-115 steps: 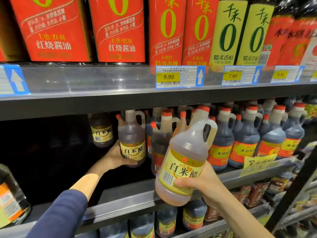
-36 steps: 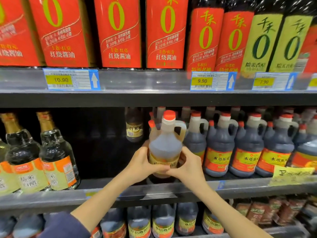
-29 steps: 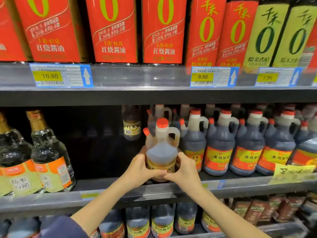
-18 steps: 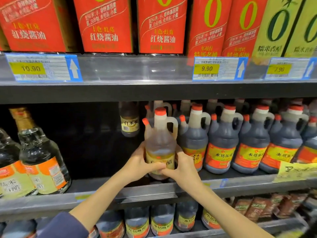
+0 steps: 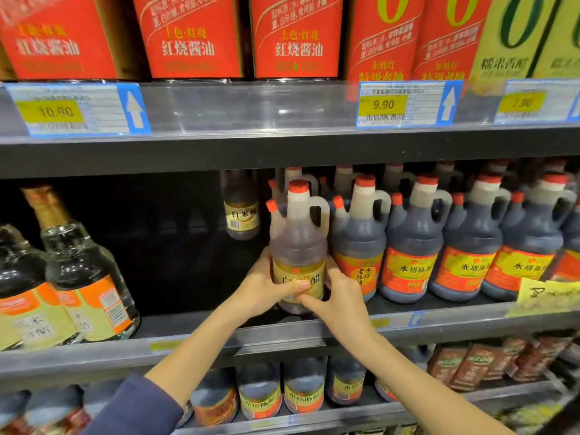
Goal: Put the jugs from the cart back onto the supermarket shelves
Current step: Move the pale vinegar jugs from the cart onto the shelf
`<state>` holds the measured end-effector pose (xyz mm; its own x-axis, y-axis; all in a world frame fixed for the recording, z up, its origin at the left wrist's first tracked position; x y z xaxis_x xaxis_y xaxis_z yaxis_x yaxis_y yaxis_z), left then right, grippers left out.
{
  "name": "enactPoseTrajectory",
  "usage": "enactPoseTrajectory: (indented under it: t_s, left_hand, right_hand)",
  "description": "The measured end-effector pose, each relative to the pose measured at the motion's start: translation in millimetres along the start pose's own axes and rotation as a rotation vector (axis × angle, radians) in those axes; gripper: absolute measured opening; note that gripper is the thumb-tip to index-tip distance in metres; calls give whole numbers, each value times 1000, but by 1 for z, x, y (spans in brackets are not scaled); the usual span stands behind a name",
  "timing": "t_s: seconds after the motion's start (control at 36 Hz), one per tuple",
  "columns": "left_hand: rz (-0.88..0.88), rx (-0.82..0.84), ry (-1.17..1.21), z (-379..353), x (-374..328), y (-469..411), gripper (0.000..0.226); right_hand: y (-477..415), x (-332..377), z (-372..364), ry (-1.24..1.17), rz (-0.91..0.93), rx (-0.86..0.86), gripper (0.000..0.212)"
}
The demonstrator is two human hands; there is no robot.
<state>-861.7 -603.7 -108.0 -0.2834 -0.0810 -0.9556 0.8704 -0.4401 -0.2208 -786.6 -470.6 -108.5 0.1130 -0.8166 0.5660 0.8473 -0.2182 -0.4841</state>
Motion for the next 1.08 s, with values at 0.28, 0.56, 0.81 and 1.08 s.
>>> enactPoseTrajectory:
  t_s: [0.28, 0.56, 0.81, 1.08]
  left_hand:
    - [46, 95, -230, 9, 1, 13, 90]
    - [46, 137, -343, 9, 13, 10, 73]
    - [74, 141, -403, 11, 18, 1, 77]
    - [31, 54, -441, 4, 13, 3, 72]
  right_hand:
    - [10, -10, 9, 71, -47, -15, 57]
    - [3, -8, 0, 125, -52, -10, 47]
    - [-5, -11, -5, 144, -41, 14, 46]
    - [1, -13, -2, 3, -77, -9, 46]
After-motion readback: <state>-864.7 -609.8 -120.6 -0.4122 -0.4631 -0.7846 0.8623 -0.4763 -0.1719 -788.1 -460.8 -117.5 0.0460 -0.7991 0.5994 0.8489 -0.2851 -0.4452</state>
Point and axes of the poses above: each hand's wrist, its own y-axis away from the middle knuckle, its own z-axis out of the back of the hand, x = y × z, the point moved 5 cm from there along -y, towards the middle knuckle, and after that the axes turned 10 degrees about y, right-handed, at the moved point
